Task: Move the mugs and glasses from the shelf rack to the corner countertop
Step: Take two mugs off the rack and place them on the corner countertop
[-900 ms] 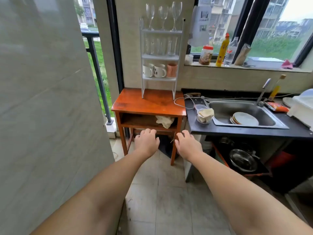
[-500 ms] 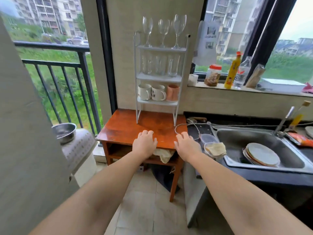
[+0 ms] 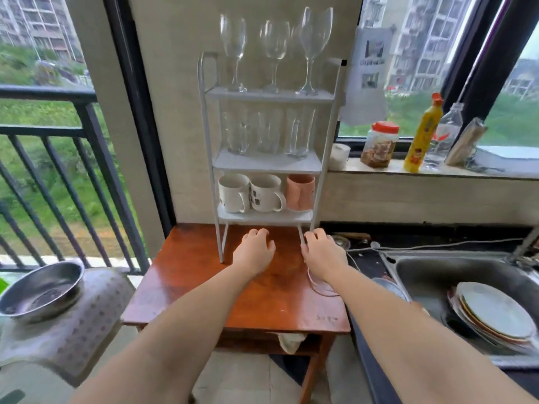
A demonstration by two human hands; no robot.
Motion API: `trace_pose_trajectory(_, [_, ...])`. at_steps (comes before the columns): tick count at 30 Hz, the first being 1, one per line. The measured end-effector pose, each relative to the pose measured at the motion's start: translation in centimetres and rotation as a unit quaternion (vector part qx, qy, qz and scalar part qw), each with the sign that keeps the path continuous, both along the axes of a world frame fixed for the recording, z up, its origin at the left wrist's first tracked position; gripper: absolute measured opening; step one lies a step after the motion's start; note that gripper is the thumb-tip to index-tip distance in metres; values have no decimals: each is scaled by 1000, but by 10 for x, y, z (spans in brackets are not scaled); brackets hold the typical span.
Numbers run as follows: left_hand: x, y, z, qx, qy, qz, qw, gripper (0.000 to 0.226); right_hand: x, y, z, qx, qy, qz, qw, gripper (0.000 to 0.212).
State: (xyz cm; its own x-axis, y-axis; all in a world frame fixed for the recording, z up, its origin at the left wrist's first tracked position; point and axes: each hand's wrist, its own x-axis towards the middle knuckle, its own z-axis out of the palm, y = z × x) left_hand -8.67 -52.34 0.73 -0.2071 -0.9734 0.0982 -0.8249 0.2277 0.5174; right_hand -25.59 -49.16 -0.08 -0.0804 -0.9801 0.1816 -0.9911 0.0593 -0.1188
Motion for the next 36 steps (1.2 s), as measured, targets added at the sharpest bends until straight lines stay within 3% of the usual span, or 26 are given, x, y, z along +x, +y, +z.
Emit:
trace_pose_trajectory(4, [-14,-63,12,56,59,-29,996,45,2,-61,8,1,-80,-38,996,41])
trace_pose_trajectory(8, [-39,-106,18,157,166,-7,974,43,3,-110,15,-5,-288,-80,954,50])
trace_pose_trajectory(11, [-55,-122,14,235,292,16,927,45,2,-135,16,-9,-429,-100,897,48])
trace_pose_trajectory(14, [-64,-136,9,288,420,44,859,32,1,-158,15,-2,-492,-119,862,43])
trace_pose_trajectory(19, [-68,-149,8,326,505,73,796,20,-3,-172,11,19,-584,-137,800,44])
trace_pose_trajectory(28, [-64,-139,10,320,533,98,777,28,2,-175,2,46,-599,-124,790,42])
trace_pose_trajectory(36, [-48,-120,7,272,485,117,823,39,8,-151,3,41,-609,-90,787,42])
